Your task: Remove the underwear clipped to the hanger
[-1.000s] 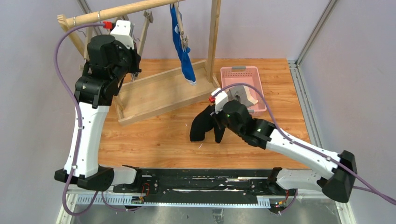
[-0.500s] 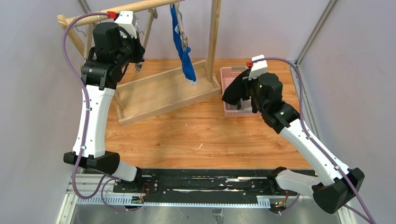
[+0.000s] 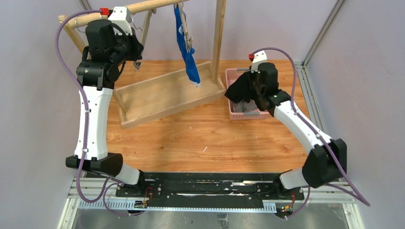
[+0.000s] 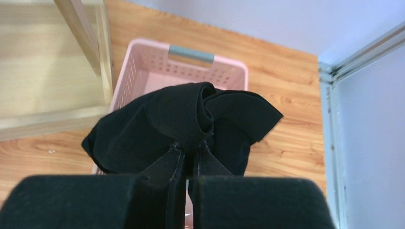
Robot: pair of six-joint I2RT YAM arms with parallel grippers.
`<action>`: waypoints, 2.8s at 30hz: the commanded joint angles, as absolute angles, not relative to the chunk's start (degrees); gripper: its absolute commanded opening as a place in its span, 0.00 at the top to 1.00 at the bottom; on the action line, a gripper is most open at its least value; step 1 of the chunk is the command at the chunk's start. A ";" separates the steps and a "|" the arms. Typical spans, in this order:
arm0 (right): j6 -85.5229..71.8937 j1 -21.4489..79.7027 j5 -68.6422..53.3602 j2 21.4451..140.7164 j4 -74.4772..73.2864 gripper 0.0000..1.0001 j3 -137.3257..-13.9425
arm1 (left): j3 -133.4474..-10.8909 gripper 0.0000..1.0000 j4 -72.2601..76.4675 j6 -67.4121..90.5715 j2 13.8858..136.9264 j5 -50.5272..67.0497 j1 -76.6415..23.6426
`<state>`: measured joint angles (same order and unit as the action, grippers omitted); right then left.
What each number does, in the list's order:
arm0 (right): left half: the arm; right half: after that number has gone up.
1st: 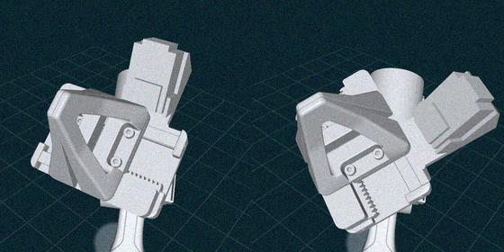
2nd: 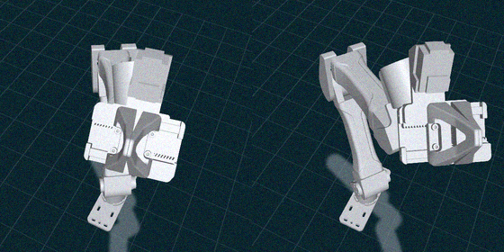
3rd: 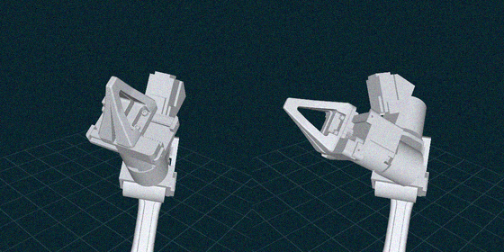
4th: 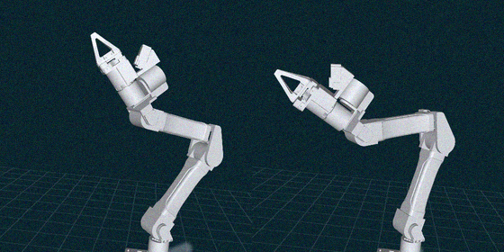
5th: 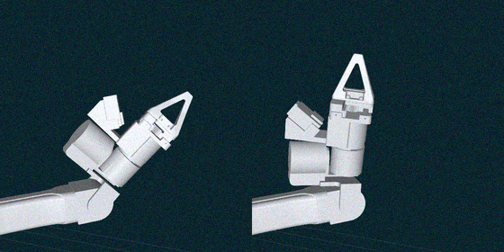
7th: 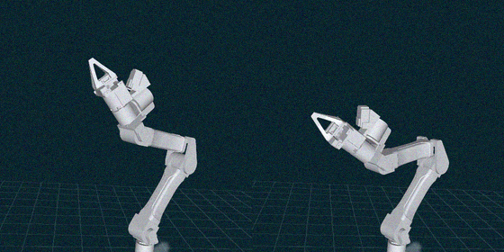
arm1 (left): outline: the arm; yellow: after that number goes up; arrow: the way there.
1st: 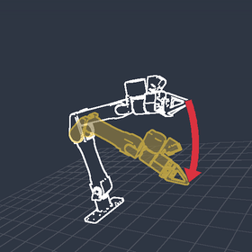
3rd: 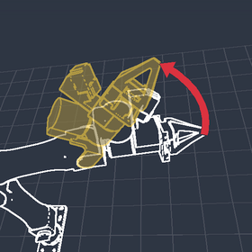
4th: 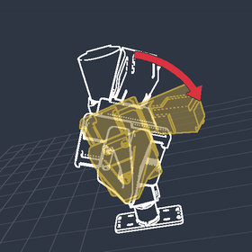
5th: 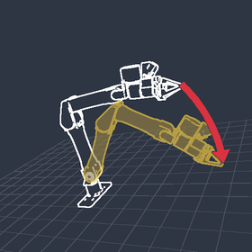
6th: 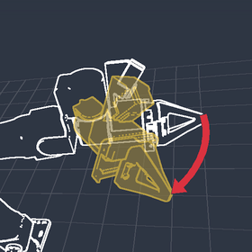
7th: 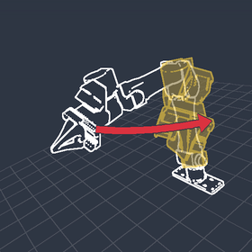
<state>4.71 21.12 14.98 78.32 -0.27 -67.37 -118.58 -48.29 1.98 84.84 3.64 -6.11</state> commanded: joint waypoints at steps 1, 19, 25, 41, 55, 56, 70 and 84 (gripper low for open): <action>3.02 19.95 10.91 85.02 2.63 0.99 -68.15 | -120.14 1.00 -46.10 2.29 84.84 5.61 -5.12; 0.09 19.03 19.13 101.07 -1.33 0.99 -68.02 | -117.97 1.00 -45.62 1.50 84.12 7.38 -4.23; -0.74 18.38 23.44 102.44 -3.97 0.99 -68.86 | -119.13 1.00 -46.02 1.41 84.24 7.96 -3.49; -2.68 18.54 18.25 88.71 -2.75 0.30 -62.52 | -115.96 1.00 -42.95 3.20 82.06 10.77 -2.55; -2.55 20.37 18.13 82.56 -2.73 0.28 -60.95 | -111.99 1.00 -39.89 4.03 74.96 10.67 -2.55; -2.47 20.39 17.92 82.53 -2.38 0.28 -60.87 | -112.88 1.00 -39.97 4.12 75.38 10.63 -2.55; -1.17 21.57 17.06 83.41 -2.42 0.26 -59.79 | -123.21 1.00 -41.60 5.45 86.48 8.56 -2.55; -0.44 22.39 16.55 82.30 -2.25 0.25 -58.93 | -115.33 0.56 -36.68 5.12 81.23 4.60 -2.55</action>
<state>-1.23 21.50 16.93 83.57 -2.85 -59.51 -118.37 -41.25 5.17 86.21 5.91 -3.01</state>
